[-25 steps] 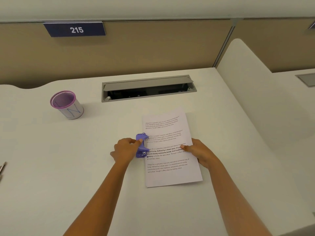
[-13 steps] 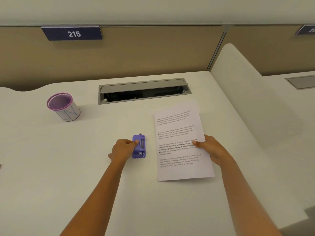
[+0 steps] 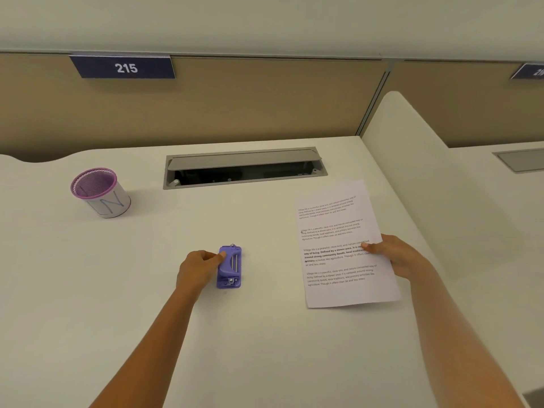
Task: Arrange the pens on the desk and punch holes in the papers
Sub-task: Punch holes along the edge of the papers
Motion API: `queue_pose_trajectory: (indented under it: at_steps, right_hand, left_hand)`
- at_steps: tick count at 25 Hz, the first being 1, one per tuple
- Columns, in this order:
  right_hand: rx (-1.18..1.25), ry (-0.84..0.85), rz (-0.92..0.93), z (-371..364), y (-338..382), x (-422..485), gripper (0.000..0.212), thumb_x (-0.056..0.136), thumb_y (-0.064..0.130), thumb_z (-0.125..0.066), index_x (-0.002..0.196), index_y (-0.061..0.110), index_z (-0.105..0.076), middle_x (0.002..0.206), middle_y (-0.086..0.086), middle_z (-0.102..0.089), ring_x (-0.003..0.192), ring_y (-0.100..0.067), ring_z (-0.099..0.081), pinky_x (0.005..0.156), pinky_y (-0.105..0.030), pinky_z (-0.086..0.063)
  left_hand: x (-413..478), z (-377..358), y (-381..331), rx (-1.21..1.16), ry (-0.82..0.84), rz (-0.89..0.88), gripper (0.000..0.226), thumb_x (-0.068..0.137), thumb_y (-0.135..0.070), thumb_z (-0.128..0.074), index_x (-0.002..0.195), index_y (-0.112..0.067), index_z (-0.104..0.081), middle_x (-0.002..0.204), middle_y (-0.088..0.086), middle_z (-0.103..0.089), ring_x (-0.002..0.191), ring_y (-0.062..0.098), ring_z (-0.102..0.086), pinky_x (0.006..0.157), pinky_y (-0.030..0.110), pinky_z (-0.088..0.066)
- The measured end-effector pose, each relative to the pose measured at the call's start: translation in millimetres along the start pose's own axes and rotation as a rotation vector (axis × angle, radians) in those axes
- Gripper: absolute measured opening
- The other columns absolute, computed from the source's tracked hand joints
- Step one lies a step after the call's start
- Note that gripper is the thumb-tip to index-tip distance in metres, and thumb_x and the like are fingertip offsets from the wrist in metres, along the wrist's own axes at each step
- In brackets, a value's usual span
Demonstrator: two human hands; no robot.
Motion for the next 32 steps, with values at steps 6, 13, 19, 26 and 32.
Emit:
queue_pose_trajectory:
  at_steps: [6,13,19,26,32]
  right_hand:
    - [-0.127,-0.019,-0.054,13,3,15,0.039,0.088,0.005,-0.065,0.127,0.002,-0.057,0.122,-0.02,-0.065,0.11,-0.039,-0.063,0.101,-0.057,-0.046]
    - [-0.209,-0.065,-0.067,16,0,23,0.037,0.088,0.003,-0.066,0.124,0.002,-0.059,0.118,-0.019,-0.067,0.105,-0.037,-0.065,0.096,-0.052,-0.05]
    - [-0.326,-0.182,-0.034,18,3,23,0.04,0.083,0.01,-0.074,0.119,0.001,-0.059,0.115,-0.019,-0.067,0.104,-0.039,-0.065,0.094,-0.054,-0.051]
    - [-0.519,-0.37,-0.07,26,6,21,0.054,0.079,0.018,-0.079,0.124,0.002,-0.054,0.117,-0.019,-0.063,0.102,-0.036,-0.064,0.087,-0.049,-0.056]
    - [-0.778,-0.536,0.13,-9,21,5,0.049,0.082,0.028,-0.074,0.124,0.009,-0.058,0.124,-0.016,-0.063,0.112,-0.034,-0.06,0.093,-0.037,-0.045]
  left_hand:
    - [6,-1,0,-0.025,0.025,0.008,0.029,0.086,-0.04,-0.063,0.092,-0.012,-0.067,0.086,0.002,-0.064,0.083,0.022,-0.057,0.073,0.033,-0.042]
    - [7,-1,0,-0.021,0.055,0.01,0.03,0.084,-0.042,-0.065,0.093,-0.013,-0.067,0.089,0.003,-0.066,0.084,0.023,-0.057,0.071,0.032,-0.042]
    - [5,-1,-3,-0.019,0.071,0.008,0.029,0.083,-0.042,-0.067,0.089,-0.013,-0.067,0.086,0.001,-0.065,0.084,0.022,-0.056,0.072,0.032,-0.042]
    - [1,-1,-5,-0.006,0.069,0.008,0.027,0.082,-0.041,-0.069,0.083,-0.014,-0.066,0.083,0.001,-0.064,0.082,0.023,-0.056,0.073,0.035,-0.044]
    - [-3,1,-6,0.004,0.08,0.027,0.024,0.079,-0.036,-0.073,0.074,-0.013,-0.067,0.071,0.002,-0.059,0.073,0.023,-0.051,0.069,0.033,-0.04]
Point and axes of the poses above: each hand's wrist, its own x-axis towards the middle knuckle, its own z-axis out of the back of the hand, y = z × x, the point moved 2 cm from there along x, towards the middle knuckle
